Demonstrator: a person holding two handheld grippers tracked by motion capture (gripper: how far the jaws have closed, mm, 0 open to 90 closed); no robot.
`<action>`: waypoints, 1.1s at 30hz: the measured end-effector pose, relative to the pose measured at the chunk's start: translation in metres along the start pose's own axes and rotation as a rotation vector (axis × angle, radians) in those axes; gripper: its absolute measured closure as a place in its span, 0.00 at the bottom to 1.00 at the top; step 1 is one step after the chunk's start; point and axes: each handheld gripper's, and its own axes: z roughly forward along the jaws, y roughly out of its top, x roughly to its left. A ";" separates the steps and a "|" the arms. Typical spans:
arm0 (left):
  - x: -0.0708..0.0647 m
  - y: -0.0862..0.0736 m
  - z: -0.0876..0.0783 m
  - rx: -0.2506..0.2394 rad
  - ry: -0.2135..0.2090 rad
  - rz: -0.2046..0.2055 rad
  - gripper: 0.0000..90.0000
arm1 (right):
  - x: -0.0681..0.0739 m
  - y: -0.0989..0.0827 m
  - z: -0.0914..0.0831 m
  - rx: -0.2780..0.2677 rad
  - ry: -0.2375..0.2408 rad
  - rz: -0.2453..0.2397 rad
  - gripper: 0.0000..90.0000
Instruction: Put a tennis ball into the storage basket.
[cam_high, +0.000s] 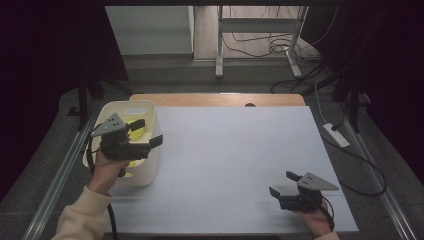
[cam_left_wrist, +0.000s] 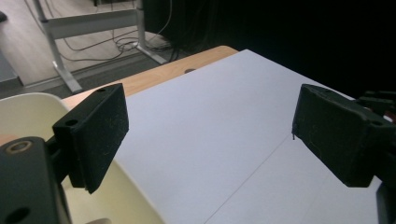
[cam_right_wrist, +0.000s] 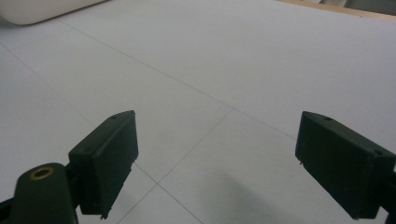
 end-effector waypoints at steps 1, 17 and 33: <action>-0.002 0.000 0.001 0.002 -0.004 0.004 0.13 | 0.000 0.000 0.000 0.001 0.001 -0.001 0.15; -0.023 -0.006 0.018 0.019 -0.061 0.032 0.13 | 0.001 0.000 0.000 0.006 -0.001 -0.008 0.15; -0.050 -0.027 0.033 0.048 -0.127 0.063 0.13 | 0.001 0.000 -0.001 0.004 -0.005 -0.011 0.15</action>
